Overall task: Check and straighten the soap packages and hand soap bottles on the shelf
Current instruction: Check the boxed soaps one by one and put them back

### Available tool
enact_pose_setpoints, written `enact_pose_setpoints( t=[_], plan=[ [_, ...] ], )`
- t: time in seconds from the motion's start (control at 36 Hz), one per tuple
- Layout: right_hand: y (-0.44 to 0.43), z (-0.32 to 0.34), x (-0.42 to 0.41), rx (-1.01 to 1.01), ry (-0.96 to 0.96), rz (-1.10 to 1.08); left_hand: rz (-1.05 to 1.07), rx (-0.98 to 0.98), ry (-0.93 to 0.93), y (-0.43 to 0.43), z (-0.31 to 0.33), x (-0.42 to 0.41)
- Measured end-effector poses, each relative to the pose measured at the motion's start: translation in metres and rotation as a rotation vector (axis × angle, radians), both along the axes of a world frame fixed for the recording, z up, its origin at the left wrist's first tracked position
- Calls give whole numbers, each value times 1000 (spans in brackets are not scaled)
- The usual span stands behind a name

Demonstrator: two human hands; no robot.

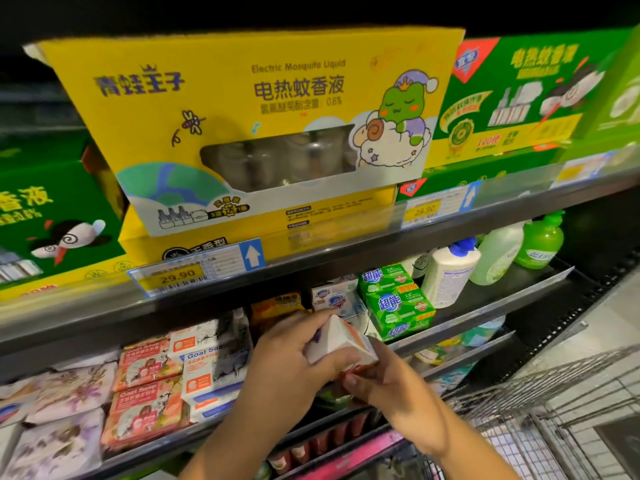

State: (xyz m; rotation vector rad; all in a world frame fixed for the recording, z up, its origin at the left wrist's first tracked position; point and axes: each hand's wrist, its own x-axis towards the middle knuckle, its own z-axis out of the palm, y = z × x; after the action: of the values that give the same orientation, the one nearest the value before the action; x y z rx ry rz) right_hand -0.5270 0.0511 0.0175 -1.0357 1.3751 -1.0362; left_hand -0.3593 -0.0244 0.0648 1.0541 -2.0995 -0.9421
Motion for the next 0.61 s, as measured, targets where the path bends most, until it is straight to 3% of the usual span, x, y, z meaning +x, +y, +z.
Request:
enact_pose_setpoints(
  t=[0.08,0.19,0.31,0.42,0.47,0.61],
  plan=[
    [3,-1,-6,-75,34,-67,-47,55,-6,-2,3,4],
    [4,18,-23,-203,-66,-202,-40,130,-81,-9,-7,15],
    [5,41,-31,-393,275,-181,-73,161,-96,-7,-21,13],
    [3,45,-17,-490,562,-24,-108,156,-33,-3,-34,5],
    [3,41,-13,-554,613,17,-108,119,-6,-3,-39,6],
    [8,38,-28,-478,542,-89,23,91,46,-6,-28,18]
  ],
)
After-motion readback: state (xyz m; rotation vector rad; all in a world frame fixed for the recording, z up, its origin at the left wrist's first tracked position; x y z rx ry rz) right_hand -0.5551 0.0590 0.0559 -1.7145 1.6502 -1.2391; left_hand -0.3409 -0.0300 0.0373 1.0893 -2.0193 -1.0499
